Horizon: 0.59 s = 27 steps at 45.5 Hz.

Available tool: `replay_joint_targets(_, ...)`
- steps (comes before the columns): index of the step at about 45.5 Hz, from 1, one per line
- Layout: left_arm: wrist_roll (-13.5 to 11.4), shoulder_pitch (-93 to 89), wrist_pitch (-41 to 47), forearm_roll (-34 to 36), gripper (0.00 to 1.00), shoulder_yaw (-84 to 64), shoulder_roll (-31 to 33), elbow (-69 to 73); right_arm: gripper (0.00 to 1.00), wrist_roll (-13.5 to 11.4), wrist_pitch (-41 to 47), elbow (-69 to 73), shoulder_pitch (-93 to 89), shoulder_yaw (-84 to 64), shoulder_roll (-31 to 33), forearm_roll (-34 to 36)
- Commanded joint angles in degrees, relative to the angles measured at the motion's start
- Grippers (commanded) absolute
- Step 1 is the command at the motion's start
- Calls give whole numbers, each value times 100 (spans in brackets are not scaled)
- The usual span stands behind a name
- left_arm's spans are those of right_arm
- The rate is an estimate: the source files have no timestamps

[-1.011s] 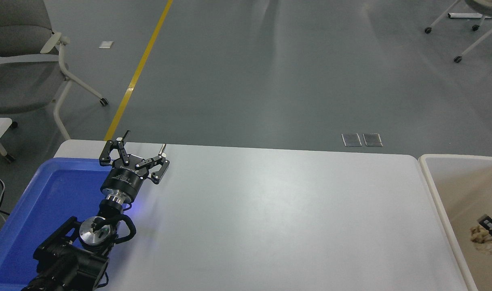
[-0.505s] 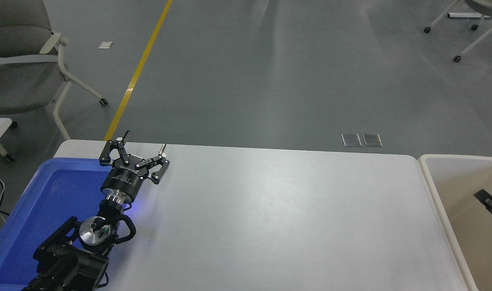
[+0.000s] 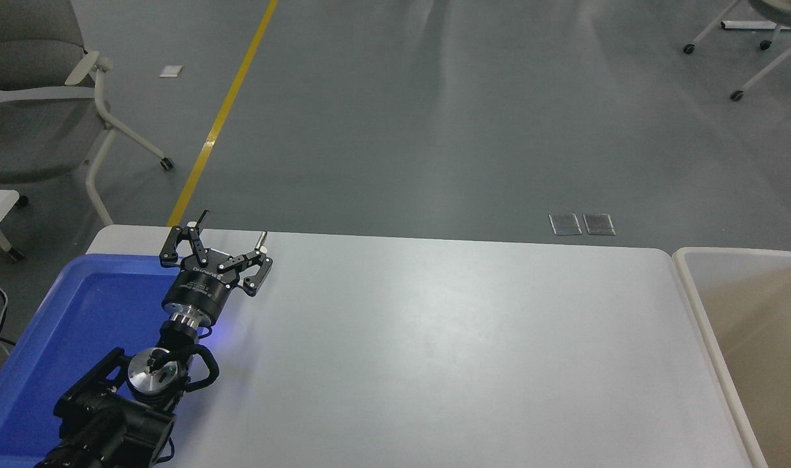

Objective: Pick up paper ball place in dustbin

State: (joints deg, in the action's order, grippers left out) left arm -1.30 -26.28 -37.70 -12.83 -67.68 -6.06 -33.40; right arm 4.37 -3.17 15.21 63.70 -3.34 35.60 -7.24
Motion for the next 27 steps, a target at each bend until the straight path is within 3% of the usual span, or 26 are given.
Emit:
replay_joint_targets(1, -2, 0, 0, 0, 99, -8, 0, 0, 100, 590, 0, 702, 512, 1247, 140, -6)
replay_joint_targets(5, -2, 0, 0, 0, 99, 1, 0, 0, 100, 1030, 0, 1036, 486, 1818, 167, -6)
replay_joint_targets(10, -2, 0, 0, 0, 99, 1, 0, 0, 100, 1365, 0, 1449, 389, 2513, 158, -15)
replay_joint_targets(18, -2, 0, 0, 0, 99, 1, 0, 0, 100, 1567, 9, 2161, -32, 3322, 166, -181)
replay_joint_targets(27, -2, 0, 0, 0, 99, 1, 0, 0, 100, 1585, 0, 2294, -779, 3753, 79, -436)
